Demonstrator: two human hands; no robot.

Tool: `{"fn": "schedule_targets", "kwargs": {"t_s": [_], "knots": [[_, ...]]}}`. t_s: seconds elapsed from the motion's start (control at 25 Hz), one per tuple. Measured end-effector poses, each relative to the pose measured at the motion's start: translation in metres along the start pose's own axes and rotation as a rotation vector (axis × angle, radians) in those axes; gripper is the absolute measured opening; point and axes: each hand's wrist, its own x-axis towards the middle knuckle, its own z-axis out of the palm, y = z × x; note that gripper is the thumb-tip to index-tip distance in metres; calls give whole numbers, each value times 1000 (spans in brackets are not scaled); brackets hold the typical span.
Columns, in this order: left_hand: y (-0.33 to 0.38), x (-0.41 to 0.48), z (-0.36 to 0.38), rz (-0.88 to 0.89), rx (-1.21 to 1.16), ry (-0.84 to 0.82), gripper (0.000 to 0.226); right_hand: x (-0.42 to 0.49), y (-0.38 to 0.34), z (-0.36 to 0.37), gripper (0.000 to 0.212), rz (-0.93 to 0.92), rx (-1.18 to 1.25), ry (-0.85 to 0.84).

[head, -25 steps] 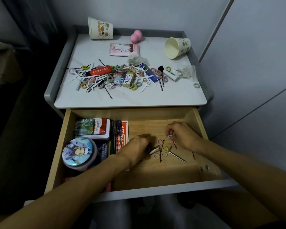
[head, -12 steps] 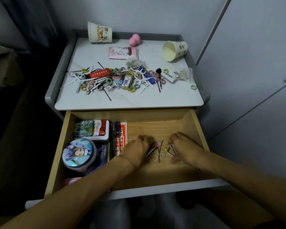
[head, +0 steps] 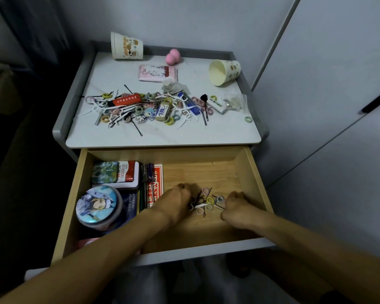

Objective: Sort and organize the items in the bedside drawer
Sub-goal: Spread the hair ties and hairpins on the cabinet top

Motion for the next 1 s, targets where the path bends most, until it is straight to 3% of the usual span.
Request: {"fn": "schedule_targets", "kwargs": {"t_s": [0.24,0.4,0.56,0.8,1.0], "knots": [[-4,1,1,-25,-48,-10,47,2,7,3,50,-96,227,94],[-3,4,0,-49,-31,-22,51,7,13,-5,60,-110,205,244],[5,-1,0,-54,-22,-31,67,12,10,-9,66,-120,86,204],[27,3,6,-69,96,-6,83,20,3,-9,40,-370,64,259],[29,13,14,-67,194,41,64,27,7,-6,36,-394,206,263]]}}
